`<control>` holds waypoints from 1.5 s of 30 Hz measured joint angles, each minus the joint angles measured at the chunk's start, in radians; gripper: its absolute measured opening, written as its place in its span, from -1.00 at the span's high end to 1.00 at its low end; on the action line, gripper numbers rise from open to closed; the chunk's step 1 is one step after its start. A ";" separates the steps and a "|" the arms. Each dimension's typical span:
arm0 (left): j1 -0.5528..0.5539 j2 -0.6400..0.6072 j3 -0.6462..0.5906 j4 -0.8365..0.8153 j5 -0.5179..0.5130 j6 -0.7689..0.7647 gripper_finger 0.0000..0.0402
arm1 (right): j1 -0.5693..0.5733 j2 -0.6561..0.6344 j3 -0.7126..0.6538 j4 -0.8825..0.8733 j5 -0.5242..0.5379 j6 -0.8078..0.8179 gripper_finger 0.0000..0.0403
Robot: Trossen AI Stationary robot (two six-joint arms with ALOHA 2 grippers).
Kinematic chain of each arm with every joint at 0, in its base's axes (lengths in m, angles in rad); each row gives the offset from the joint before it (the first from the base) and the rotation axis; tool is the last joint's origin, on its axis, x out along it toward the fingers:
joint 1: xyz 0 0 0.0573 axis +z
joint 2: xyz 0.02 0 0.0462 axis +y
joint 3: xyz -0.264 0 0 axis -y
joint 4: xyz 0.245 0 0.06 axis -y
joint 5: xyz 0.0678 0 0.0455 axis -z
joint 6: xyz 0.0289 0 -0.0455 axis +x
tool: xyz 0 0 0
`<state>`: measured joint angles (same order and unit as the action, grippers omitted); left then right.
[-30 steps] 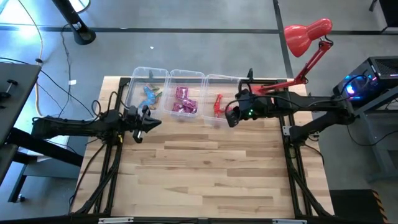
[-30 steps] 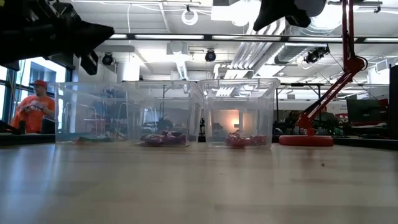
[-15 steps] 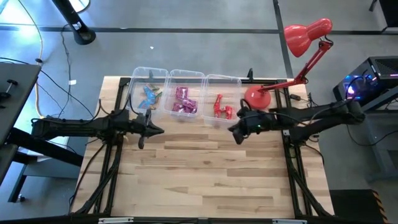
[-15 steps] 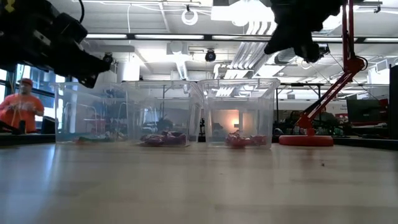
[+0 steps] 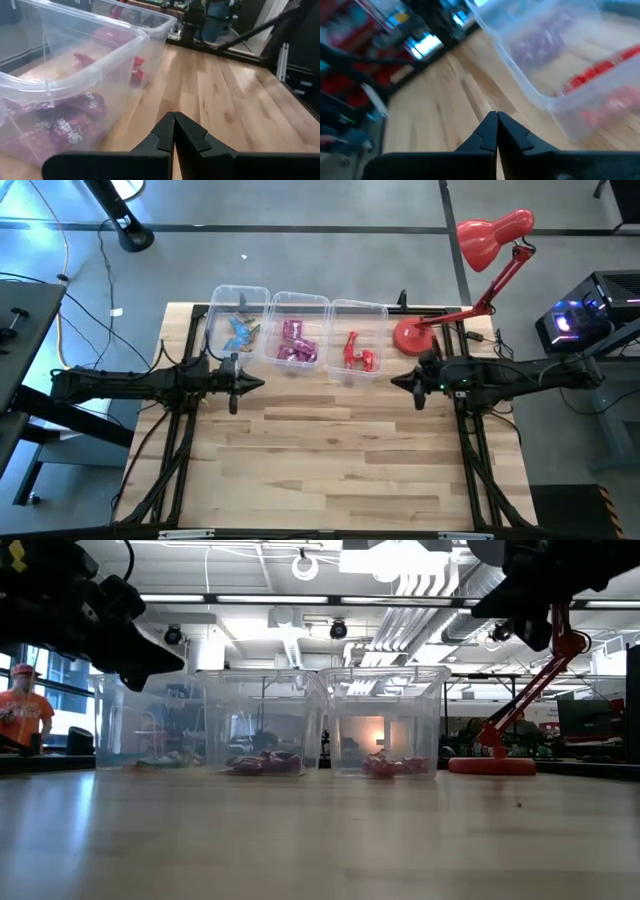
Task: Sort candy
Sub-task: Return to Home Position
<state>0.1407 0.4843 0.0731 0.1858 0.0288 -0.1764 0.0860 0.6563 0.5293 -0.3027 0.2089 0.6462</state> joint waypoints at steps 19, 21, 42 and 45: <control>0.000 0.000 0.000 -0.054 0.003 0.065 1.00 | 0.000 -0.096 -0.465 0.670 -0.012 -0.262 1.00; -0.001 0.000 0.000 -0.054 0.003 0.065 1.00 | 0.000 -0.096 -0.490 0.666 -0.012 -0.242 1.00; 0.000 -0.161 0.000 -0.070 0.005 0.065 1.00 | -0.001 -0.080 -0.517 0.340 0.015 -0.259 1.00; 0.000 -0.253 0.000 -0.069 0.004 0.065 1.00 | -0.001 -0.080 -0.517 0.340 0.015 -0.259 1.00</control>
<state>0.1406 0.2317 0.0731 0.1172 0.0333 -0.1116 0.0853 0.5766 0.0124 0.0370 0.2239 0.3868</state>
